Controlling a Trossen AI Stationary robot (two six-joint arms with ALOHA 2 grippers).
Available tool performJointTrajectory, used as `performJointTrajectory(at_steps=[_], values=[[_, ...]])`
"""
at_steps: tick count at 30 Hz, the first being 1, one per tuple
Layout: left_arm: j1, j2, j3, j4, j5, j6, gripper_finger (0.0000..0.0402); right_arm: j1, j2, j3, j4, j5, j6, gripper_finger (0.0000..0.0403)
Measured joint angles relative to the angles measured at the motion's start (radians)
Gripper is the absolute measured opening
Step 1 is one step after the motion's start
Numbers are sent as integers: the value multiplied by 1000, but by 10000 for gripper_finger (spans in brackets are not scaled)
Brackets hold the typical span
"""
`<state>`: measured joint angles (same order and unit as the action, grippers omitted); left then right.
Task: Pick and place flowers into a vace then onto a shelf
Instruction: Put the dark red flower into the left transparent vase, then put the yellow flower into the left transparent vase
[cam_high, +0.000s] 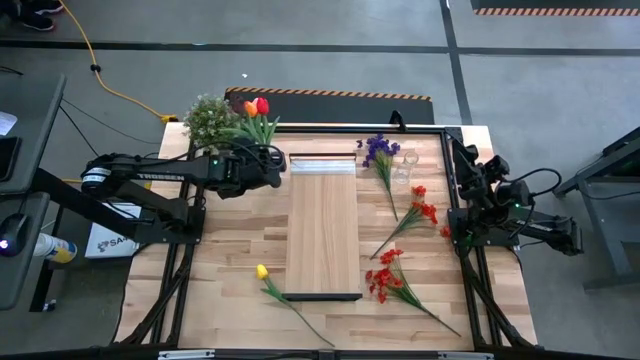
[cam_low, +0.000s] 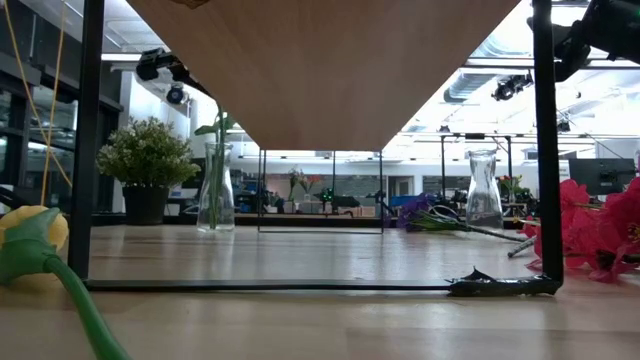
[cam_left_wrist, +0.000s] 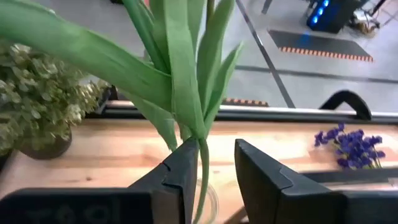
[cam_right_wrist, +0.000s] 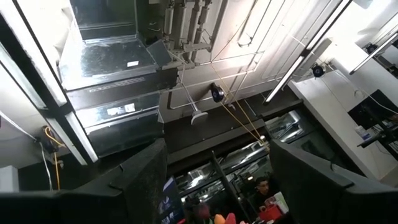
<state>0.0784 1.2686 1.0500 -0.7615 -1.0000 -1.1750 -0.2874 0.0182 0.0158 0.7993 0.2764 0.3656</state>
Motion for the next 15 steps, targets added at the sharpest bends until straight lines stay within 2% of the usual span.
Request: performJointTrajectory(at_steps=[15], values=[[0, -3, 0, -4, 128, -1, 140, 0, 0, 0, 14, -32, 26, 272]])
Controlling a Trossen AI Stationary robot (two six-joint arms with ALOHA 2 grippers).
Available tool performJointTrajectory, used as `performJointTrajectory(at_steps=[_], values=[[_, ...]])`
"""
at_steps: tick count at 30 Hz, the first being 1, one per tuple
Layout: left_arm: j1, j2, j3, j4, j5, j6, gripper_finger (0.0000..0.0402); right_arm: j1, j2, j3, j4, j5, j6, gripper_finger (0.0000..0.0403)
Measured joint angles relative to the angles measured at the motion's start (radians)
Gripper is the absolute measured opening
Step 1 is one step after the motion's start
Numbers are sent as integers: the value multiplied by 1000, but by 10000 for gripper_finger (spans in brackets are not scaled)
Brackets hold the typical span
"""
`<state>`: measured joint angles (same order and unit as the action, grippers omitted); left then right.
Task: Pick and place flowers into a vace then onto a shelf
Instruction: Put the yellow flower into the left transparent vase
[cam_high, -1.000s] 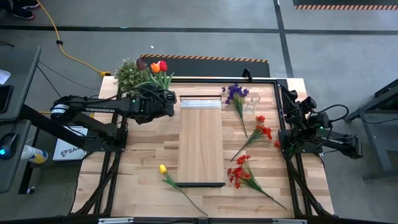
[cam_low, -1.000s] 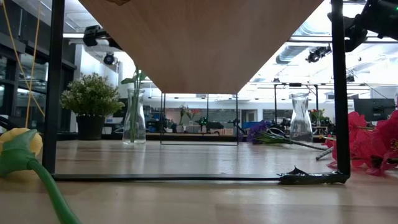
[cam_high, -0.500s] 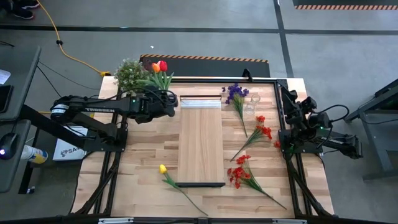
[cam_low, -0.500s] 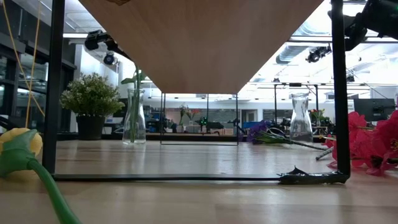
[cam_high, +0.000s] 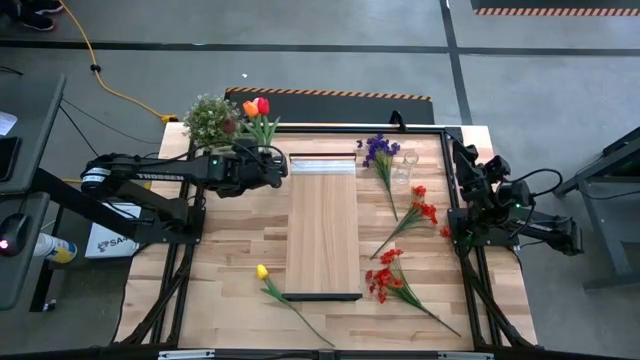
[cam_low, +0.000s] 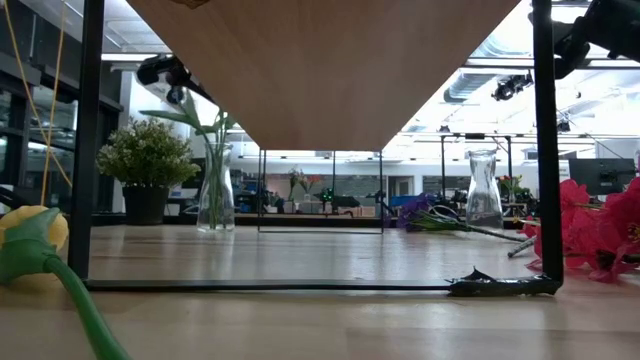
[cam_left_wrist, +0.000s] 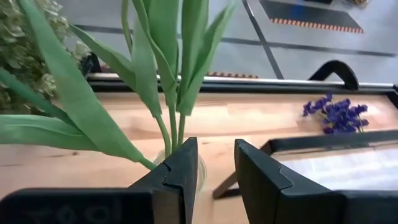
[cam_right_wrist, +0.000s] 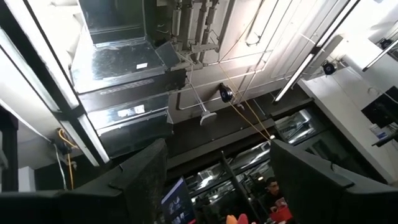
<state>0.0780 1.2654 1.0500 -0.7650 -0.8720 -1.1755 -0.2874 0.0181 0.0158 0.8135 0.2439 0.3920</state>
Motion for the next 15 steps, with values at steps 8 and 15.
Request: performJointTrajectory(at_steps=[8, 15], values=[[-39, -52, 51, 17, 33, 55, 140, 0, 0, 0, 3, -12, 0, 272], [-166, -73, 206, 15, 33, 254, 140, 0, 0, 0, 19, -12, 0, 272]])
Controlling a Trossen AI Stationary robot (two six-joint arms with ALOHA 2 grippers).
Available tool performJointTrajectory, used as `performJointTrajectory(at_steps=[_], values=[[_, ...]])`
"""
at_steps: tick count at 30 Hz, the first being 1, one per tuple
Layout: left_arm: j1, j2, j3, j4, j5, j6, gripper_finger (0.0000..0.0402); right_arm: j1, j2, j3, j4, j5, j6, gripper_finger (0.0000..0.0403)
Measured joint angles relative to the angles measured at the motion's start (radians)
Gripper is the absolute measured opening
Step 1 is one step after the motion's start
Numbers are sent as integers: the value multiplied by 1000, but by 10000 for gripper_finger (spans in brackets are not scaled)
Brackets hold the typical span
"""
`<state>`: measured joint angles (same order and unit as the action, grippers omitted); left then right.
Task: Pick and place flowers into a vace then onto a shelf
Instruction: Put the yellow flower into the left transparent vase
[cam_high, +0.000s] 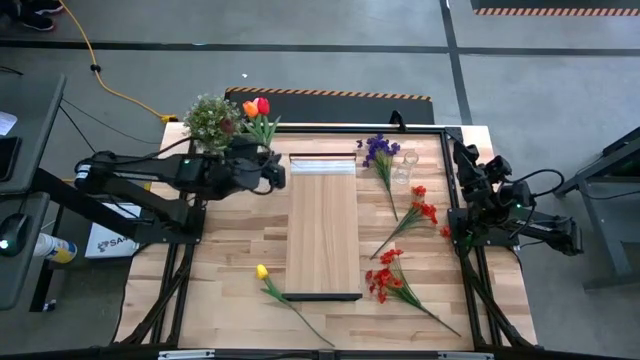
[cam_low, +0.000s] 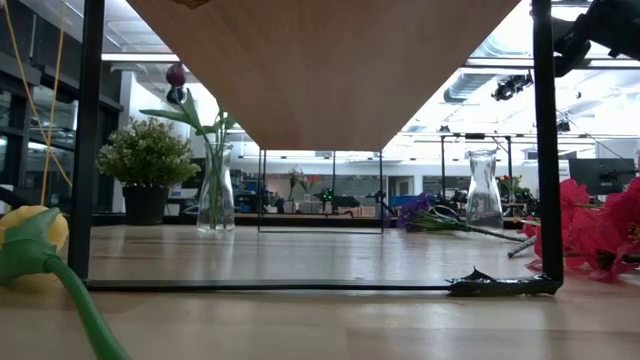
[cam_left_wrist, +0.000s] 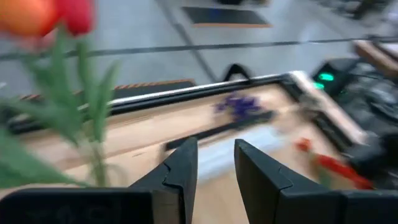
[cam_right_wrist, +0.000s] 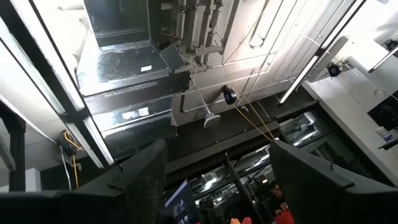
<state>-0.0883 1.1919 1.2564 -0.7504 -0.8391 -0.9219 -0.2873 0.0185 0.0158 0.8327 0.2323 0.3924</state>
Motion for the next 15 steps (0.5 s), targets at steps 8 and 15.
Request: performJointTrajectory(at_steps=[8, 15], values=[[-200, 3, 163, 3, 80, 79, 140, 0, 0, 0, 4, -7, 0, 271], [-423, 12, 184, 31, 161, -43, 140, 0, 0, 0, 4, -22, 23, 271]])
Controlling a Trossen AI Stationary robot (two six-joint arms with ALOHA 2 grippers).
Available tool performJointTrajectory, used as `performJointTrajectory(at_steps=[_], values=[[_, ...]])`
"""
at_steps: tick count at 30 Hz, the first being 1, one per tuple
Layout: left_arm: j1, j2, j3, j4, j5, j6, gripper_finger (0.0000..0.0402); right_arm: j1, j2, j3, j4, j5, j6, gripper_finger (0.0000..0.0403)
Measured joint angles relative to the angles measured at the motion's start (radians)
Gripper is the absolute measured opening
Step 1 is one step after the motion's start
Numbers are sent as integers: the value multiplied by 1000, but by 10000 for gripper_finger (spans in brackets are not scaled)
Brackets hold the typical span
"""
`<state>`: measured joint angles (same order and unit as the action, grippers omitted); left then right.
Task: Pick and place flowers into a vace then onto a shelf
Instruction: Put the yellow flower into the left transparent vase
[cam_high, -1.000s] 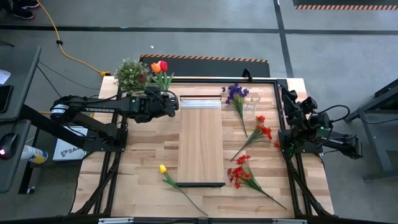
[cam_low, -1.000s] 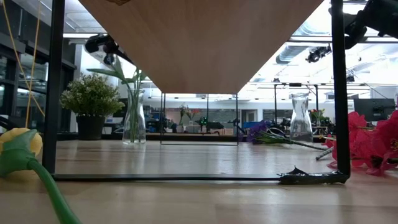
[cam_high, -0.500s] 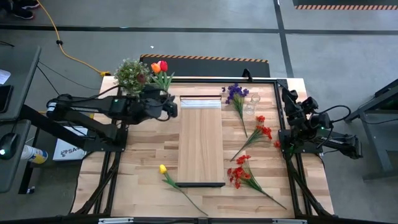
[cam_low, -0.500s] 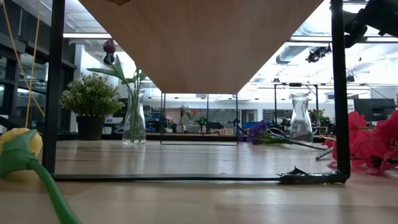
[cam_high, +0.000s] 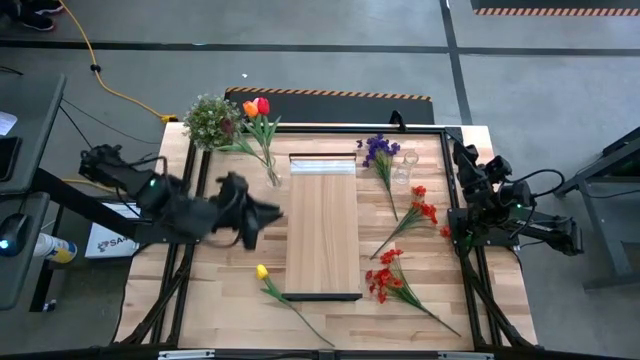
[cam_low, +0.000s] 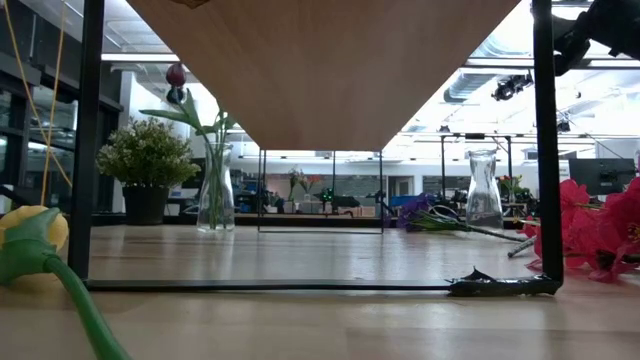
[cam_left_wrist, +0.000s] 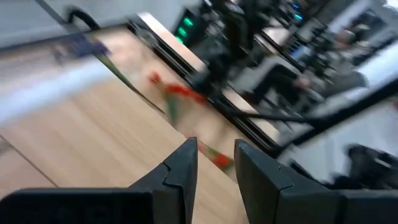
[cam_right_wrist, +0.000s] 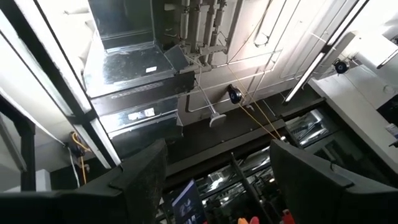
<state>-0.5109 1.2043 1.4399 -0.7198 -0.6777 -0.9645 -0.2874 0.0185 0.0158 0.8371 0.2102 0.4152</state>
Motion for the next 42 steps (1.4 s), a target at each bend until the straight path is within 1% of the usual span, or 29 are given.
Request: performJointTrajectory(at_steps=[5, 10, 12, 17, 19, 21, 24, 26, 31, 37, 39, 42], values=[[-130, 50, 0, -11, -1, -184, 140, 0, 0, 0, 1, -7, 0, 272], [-207, 132, 0, -15, 32, -414, 140, 0, 0, 0, 5, -6, 0, 271], [-222, 171, 0, -15, 60, -529, 140, 0, 0, 0, 6, -6, 0, 272], [-252, 265, 0, -16, 168, -827, 140, 0, 0, 0, 6, -4, -1, 271], [-259, 303, 0, -14, 227, -927, 140, 0, 0, 0, 6, -4, -3, 271], [-276, 329, -2, -33, 262, -1010, 140, 0, 0, 0, 6, -4, -4, 271], [-304, 359, 0, -55, 271, -1132, 140, 0, 0, 0, 8, -12, -4, 272], [-334, 370, -2, -102, 271, -1221, 140, 0, 0, 0, 12, -20, -4, 271], [-390, 388, -2, -221, 267, -1503, 140, 0, 0, 0, 23, -25, -3, 272], [-348, 418, -2, -262, 225, -1525, 140, 0, 0, 0, 24, -36, 4, 270], [-328, 435, 1, -283, 249, -1527, 140, 0, 0, 0, 28, -38, 4, 271], [-327, 444, -4, -350, 293, -1527, 140, 0, 0, 0, 32, -38, 5, 272]])
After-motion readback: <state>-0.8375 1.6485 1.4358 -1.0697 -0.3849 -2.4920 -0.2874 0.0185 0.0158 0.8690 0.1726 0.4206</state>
